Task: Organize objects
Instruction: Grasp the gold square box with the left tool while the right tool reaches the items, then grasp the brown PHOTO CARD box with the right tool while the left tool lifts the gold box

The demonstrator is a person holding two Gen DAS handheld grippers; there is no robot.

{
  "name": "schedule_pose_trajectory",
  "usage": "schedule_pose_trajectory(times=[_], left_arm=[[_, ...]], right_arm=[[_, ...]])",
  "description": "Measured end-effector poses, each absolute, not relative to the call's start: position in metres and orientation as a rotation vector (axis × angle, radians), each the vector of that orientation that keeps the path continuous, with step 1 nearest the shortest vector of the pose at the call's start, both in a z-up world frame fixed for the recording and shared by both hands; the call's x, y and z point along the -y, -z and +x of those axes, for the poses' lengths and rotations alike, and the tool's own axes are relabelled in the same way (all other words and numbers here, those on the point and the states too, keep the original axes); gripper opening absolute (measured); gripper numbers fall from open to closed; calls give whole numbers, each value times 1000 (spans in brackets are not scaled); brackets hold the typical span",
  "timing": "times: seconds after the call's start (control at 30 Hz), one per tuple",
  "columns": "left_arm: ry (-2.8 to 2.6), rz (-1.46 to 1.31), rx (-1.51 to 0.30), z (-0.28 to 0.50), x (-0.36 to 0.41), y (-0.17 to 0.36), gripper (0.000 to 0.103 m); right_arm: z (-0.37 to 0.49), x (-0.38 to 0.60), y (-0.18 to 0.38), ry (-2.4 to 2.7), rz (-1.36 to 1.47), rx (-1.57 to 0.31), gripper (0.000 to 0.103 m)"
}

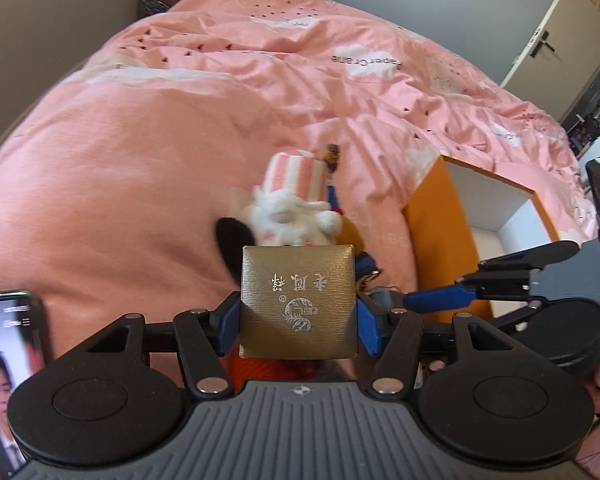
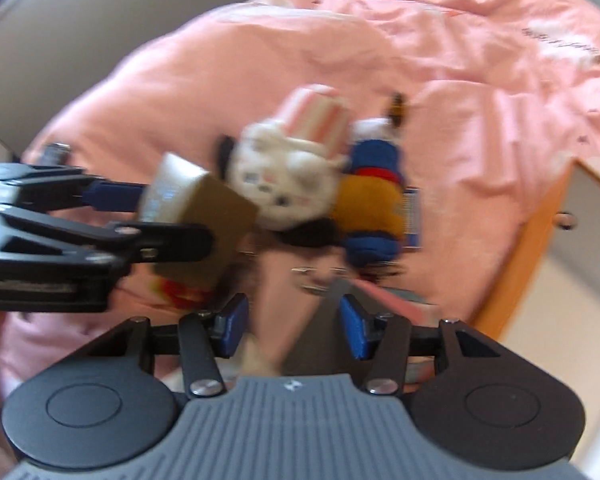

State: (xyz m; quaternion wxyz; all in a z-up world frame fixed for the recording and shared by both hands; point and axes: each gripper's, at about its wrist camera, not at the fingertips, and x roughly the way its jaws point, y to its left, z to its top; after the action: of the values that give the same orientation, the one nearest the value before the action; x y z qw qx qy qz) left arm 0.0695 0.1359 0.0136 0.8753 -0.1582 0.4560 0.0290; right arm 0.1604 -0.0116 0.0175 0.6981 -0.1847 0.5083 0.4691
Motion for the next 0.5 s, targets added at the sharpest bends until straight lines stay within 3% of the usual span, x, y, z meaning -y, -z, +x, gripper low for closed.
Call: schedule_pose_trajectory(times=[0.1,0.27,0.5], left_arm=[[-90,-330,-966,66,-143,-12,67],[-100,-346,-967,59,-150,-10,67],[-118,-346,-975,58,-155,-2,67]], right_arm=[[154,-3,-16,-1077,-413,-1158,51],[155,-26,4,-1077,-421,-1266,41],[164,-36,28,-1061,-381,-1398,43]])
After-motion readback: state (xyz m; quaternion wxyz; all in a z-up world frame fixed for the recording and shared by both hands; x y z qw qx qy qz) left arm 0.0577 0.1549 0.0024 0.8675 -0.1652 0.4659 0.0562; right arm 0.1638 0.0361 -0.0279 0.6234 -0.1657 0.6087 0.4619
